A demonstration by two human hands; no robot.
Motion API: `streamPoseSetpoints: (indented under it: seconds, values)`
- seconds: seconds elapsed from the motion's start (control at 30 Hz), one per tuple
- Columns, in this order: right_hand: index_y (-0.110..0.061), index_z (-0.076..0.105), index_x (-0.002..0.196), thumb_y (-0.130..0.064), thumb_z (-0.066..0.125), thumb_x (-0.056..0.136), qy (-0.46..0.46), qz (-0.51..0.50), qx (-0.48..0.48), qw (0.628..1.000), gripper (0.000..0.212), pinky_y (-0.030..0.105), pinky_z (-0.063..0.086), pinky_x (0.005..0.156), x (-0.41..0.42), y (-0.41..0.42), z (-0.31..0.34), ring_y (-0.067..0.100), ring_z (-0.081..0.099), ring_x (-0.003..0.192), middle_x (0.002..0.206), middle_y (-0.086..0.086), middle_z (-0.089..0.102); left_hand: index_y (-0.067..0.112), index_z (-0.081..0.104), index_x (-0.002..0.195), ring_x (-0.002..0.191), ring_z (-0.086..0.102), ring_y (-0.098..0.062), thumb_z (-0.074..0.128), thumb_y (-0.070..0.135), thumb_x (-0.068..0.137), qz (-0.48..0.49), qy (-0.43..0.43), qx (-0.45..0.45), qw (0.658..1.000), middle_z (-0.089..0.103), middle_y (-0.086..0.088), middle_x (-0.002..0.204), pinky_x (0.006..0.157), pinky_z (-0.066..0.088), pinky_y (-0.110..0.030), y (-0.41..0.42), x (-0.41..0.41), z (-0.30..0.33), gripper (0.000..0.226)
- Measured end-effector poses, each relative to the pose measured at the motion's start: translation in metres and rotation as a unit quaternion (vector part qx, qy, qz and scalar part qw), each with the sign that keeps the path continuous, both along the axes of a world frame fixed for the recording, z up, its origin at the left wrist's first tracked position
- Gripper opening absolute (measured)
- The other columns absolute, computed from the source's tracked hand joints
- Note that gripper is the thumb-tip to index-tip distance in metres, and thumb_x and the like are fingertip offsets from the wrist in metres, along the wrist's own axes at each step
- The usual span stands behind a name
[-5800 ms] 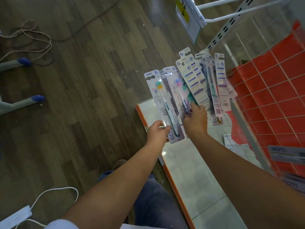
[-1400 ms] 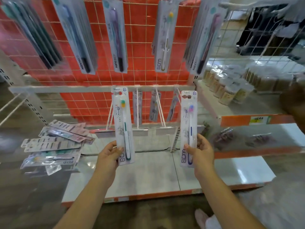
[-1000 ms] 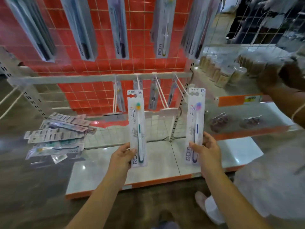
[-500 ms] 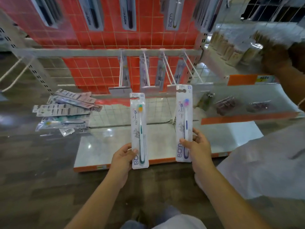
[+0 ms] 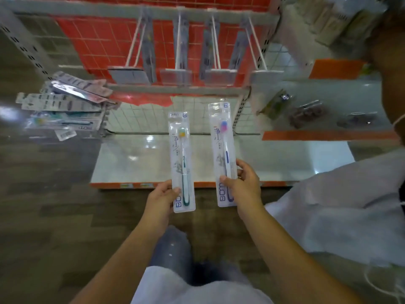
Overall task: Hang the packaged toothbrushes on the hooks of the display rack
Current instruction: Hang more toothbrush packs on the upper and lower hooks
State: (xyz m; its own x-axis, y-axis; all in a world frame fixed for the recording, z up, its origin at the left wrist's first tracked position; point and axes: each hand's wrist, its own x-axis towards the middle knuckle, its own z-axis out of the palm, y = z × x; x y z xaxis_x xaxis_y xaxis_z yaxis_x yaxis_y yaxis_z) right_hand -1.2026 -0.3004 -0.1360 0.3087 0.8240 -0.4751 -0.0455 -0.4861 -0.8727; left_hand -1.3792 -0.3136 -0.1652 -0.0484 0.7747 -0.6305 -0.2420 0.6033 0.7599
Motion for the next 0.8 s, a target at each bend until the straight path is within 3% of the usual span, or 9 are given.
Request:
streamPoseSetpoints:
  seconds: [0.2,0.27,0.33,0.47,0.6,0.7,0.8]
  values:
    - [-0.023,0.048,0.129,-0.008,0.067,0.083,-0.042,-0.001,-0.007,0.999,0.052,0.024,0.053,0.065,0.027,0.030,-0.047,0.014,0.060,0.087,0.109,-0.004,0.057,0.011,0.061,0.101,0.079,0.067,-0.021,0.047,0.003,0.093,-0.020,-0.015,0.007,1.000,0.070,-0.008,0.089,0.073,0.057,-0.034,0.032,0.017,-0.047,0.018]
    - [-0.023,0.048,0.128,-0.007,0.068,0.083,-0.046,0.003,0.007,0.999,0.052,0.032,0.056,0.074,0.030,0.051,-0.076,0.017,0.063,0.091,0.110,-0.003,0.059,0.014,0.060,0.101,0.083,0.068,-0.022,0.049,0.007,0.093,-0.019,-0.010,0.016,1.000,0.070,-0.008,0.092,0.077,0.057,-0.037,0.054,0.020,-0.075,0.016]
    - [-0.023,0.049,0.126,-0.006,0.068,0.082,-0.052,0.014,0.033,0.998,0.051,0.029,0.055,0.075,0.030,0.077,-0.108,0.019,0.062,0.095,0.110,-0.003,0.058,0.015,0.061,0.104,0.090,0.069,-0.025,0.051,0.011,0.093,-0.029,-0.002,0.033,0.999,0.071,-0.009,0.097,0.083,0.055,-0.044,0.079,0.023,-0.105,0.016]
    - [-0.027,0.051,0.119,-0.003,0.068,0.082,-0.105,0.041,0.150,0.982,0.047,0.007,0.047,0.064,0.023,0.126,-0.173,0.011,0.057,0.094,0.102,-0.008,0.056,0.017,0.064,0.100,0.094,0.068,-0.025,0.051,0.011,0.092,-0.047,0.019,0.135,0.990,0.071,-0.008,0.098,0.085,0.054,-0.045,0.139,0.023,-0.172,0.016]
    - [-0.045,0.046,0.096,-0.009,0.068,0.082,-0.157,0.060,0.289,0.942,0.045,0.012,0.049,0.064,0.017,0.163,-0.216,-0.006,0.057,0.075,0.086,-0.023,0.055,0.012,0.064,0.101,0.074,0.070,-0.013,0.052,0.004,0.088,-0.028,0.000,0.276,0.961,0.073,0.001,0.080,0.065,0.057,-0.026,0.197,0.017,-0.221,0.019]
    - [-0.046,0.047,0.098,-0.005,0.068,0.080,-0.188,0.063,0.364,0.910,0.050,0.017,0.053,0.067,0.014,0.182,-0.231,-0.006,0.058,0.075,0.086,-0.024,0.059,0.012,0.064,0.097,0.068,0.069,-0.011,0.050,0.001,0.089,-0.019,-0.034,0.344,0.938,0.073,0.003,0.074,0.061,0.056,-0.024,0.220,0.014,-0.235,0.019]
    - [-0.040,0.045,0.109,-0.010,0.069,0.081,-0.172,0.055,0.390,0.903,0.048,0.016,0.055,0.067,0.011,0.189,-0.235,-0.001,0.061,0.081,0.090,-0.024,0.056,0.012,0.063,0.095,0.067,0.069,-0.009,0.047,0.000,0.090,-0.003,-0.055,0.389,0.919,0.072,0.003,0.073,0.060,0.055,-0.020,0.228,0.010,-0.236,0.020]
